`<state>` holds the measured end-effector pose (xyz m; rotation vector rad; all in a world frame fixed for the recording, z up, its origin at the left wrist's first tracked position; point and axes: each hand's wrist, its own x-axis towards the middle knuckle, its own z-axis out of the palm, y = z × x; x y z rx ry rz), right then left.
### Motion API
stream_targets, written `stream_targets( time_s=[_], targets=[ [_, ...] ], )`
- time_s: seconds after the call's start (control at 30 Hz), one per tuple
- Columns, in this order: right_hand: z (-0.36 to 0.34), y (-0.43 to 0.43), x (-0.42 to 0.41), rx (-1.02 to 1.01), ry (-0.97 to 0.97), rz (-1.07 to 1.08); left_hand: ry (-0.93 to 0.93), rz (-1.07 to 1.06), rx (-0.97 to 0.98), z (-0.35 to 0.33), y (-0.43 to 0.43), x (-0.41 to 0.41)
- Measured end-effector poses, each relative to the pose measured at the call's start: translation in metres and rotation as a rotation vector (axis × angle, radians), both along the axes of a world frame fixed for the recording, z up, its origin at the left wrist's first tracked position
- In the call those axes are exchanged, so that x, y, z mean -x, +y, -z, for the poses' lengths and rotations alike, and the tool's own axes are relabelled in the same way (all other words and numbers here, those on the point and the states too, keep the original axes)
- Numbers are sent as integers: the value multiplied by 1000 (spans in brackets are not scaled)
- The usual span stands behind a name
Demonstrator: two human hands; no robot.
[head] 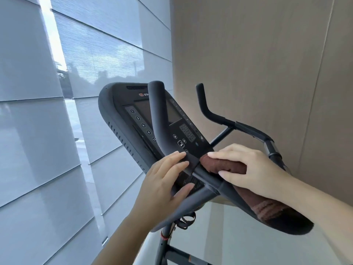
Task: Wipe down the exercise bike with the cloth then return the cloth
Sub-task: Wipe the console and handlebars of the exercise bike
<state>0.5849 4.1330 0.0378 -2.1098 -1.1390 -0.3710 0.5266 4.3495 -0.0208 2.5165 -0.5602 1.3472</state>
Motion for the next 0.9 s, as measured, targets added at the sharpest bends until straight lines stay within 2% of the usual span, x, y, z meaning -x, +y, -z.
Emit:
stream_targets(
  time_s=[0.13, 0.27, 0.43, 0.5, 0.63, 0.8, 0.9],
  targets=[
    [-2, 16, -16, -81, -9, -119, -30, -108, -35, -12, 6, -7],
    [-10, 37, -37, -250, -91, -200, -6, -242, -44, -25, 11, -12],
    [-53, 91, -65, -534, -170, -251, 3, -374, 4, -45, 21, -14],
    [-70, 114, -71, -562, -181, -303, 27, -398, 32, -50, 24, -14],
    [-66, 127, -78, -466, -138, -445, 91, -406, 55, -54, 26, -14],
    [-20, 77, -89, 2, 55, -706, 96, -444, 21, -57, 18, -12],
    [-17, 58, -91, 70, -19, -726, 111, -471, 6, -61, 13, -9]
  ],
)
